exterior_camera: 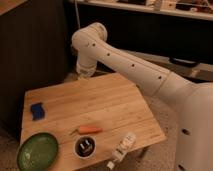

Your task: Place the pepper in the ceramic bowl

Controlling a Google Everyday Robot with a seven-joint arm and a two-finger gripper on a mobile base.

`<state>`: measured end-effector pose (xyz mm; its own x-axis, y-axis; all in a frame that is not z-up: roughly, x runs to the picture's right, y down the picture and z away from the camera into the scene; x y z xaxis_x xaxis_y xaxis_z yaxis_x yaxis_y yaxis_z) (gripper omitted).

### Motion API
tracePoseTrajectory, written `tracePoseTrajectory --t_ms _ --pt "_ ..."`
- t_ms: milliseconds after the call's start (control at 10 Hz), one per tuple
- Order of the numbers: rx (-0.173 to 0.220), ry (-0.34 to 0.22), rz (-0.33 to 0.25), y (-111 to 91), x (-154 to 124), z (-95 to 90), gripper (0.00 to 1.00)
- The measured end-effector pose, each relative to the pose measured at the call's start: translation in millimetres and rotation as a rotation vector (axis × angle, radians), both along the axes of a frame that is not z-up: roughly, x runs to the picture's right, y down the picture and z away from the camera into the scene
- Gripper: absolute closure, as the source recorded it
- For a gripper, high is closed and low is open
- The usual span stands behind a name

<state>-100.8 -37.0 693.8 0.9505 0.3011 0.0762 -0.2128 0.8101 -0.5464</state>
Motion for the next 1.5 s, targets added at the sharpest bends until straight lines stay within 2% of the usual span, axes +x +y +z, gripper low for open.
tracePoseTrajectory --t_ms 100,200,300,500,700,900,1000,1200,1300,1500 --pt "-0.017 -0.024 -0.02 14.8 0.7 4.2 0.86" --pt "-0.028 -0.038 -0.029 27.2 2.2 9.2 0.88" --pt "-0.03 -0.058 -0.031 45.2 4.7 14.8 0.86" --pt "-0.015 -0.119 -0.032 79.1 7.6 20.5 0.69" --pt "-0.037 -0.187 -0.045 105.1 4.2 24.5 0.47" --pt "-0.062 -0.221 -0.069 121.2 -1.2 29.4 0.29" --pt "-0.077 -0.228 -0.087 130.7 -5.5 31.6 0.23" --pt "-0.122 -0.197 -0.144 153.4 -14.2 39.1 0.2" --pt "-0.134 -0.183 -0.149 164.3 -12.9 40.5 0.2" --pt "-0.142 -0.163 -0.147 202.1 -1.6 41.7 0.2"
